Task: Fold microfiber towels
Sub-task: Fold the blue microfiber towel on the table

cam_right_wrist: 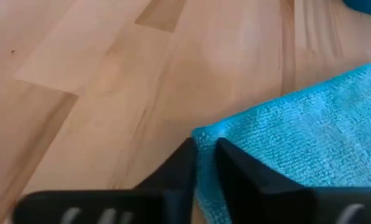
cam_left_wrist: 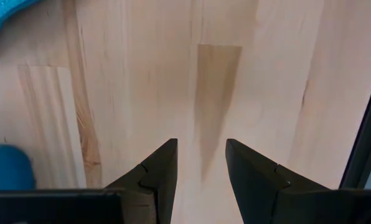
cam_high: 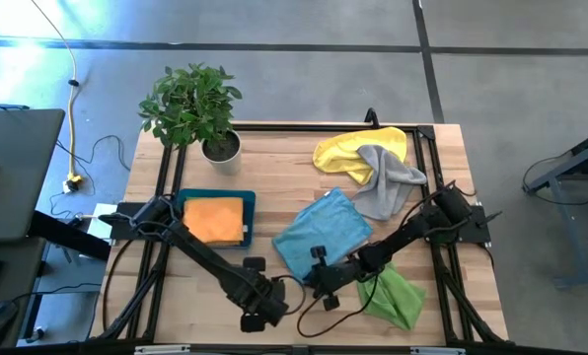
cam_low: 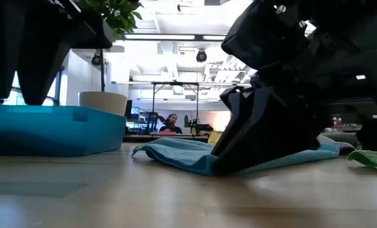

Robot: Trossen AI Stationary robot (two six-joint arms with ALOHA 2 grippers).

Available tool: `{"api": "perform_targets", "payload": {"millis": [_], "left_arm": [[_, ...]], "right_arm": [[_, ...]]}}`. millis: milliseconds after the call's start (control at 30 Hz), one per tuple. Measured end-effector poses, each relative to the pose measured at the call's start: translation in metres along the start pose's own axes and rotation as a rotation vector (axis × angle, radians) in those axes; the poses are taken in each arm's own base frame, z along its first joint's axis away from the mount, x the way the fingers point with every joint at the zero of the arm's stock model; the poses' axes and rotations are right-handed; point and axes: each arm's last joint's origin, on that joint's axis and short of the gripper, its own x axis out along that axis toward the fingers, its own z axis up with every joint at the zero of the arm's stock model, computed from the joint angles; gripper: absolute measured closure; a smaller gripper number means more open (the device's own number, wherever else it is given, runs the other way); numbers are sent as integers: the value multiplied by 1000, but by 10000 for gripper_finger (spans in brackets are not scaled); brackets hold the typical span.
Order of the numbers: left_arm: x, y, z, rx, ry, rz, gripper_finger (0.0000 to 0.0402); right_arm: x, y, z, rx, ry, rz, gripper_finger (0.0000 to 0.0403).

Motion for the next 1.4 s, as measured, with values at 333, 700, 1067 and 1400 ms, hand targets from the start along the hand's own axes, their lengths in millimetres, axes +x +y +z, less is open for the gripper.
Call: {"api": "perform_targets", "payload": {"millis": [333,700,1067,1400], "left_arm": [[0,-6,-5,12,0,3,275],[-1,-14,-11,36,-37,44,275],[-1,-13,-9,14,-94,104,275],[-1,-10,-10,18,-109,163,275]], "right_arm": [[-2,3,8,44,-4,14,399],[-49,-13,36,187,31,-23,402],[-90,-77,30,294,203,-470,402],[-101,-122,10,329,392,-682,402]]}}
